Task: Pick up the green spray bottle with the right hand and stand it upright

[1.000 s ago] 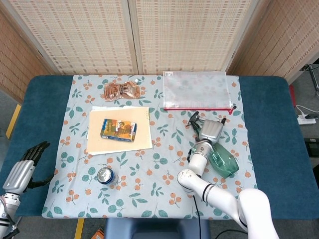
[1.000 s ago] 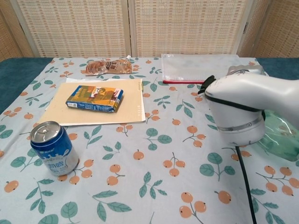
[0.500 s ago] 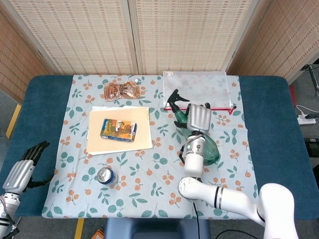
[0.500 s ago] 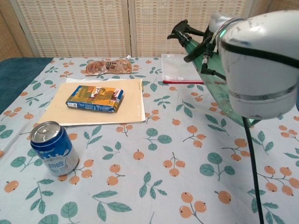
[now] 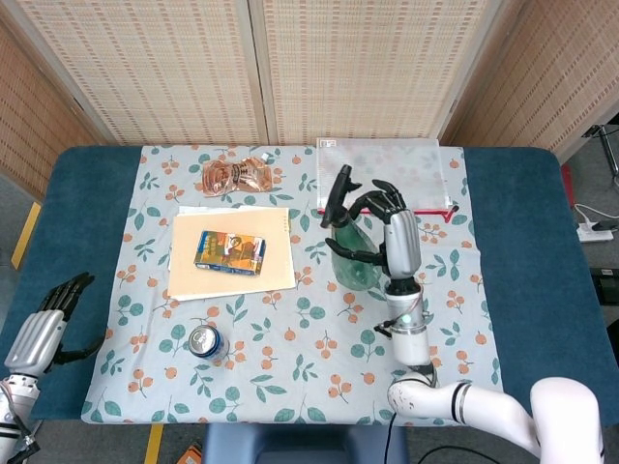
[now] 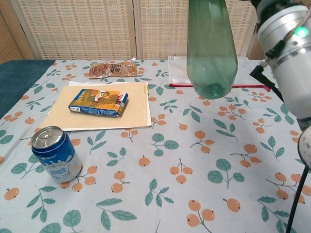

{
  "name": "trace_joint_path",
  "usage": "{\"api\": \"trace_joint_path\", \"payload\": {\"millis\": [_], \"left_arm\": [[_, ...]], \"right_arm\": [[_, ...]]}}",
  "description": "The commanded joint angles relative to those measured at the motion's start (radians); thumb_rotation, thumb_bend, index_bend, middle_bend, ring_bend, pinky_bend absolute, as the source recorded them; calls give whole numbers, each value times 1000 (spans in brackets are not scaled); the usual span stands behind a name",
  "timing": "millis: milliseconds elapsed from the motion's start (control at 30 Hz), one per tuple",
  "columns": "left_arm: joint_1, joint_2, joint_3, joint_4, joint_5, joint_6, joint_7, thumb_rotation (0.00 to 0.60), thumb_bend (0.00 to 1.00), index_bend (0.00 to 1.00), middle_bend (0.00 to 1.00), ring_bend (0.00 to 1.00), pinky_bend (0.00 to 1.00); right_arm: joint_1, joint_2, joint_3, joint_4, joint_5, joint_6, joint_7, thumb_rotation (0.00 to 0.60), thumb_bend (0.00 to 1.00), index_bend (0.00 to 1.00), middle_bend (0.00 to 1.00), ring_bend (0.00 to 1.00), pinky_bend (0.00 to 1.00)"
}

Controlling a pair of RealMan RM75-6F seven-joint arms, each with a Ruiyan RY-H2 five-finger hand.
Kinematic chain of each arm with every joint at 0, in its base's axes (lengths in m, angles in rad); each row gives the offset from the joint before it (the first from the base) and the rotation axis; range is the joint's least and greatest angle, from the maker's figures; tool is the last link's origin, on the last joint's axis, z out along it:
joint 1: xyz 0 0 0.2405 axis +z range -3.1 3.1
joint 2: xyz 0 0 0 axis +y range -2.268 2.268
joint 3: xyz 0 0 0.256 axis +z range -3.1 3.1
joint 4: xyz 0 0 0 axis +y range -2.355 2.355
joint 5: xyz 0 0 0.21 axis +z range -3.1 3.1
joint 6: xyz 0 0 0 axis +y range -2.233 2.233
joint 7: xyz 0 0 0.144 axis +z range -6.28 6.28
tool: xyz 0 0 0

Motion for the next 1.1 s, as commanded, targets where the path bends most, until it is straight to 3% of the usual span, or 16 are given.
{"api": "trace_joint_path", "payload": {"millis": [33,300,433,1100], "left_arm": [[1,-2,-2,1,-4,0,3,600,248,0,0,0,0],[1,-9,-9,4,-6,6,7,600,249,0,0,0,0],[4,-13,-10,6,-2,17,5,600,249,0,0,0,0],[10,-19,-8,20,24,40,-15,600,249,0,0,0,0]], "right_arm": [[-109,-86,-83,180,-148,140,358,600,47,748,685,378,214],[-144,-130,-169,376,-166,76,462,600,10,748,685,370,220],[-146,-146,-184,438,-180,69,477,600,0,748,685,369,225],[-178,-153,-215,504,-192,32,531,600,0,756,685,369,226]]}}
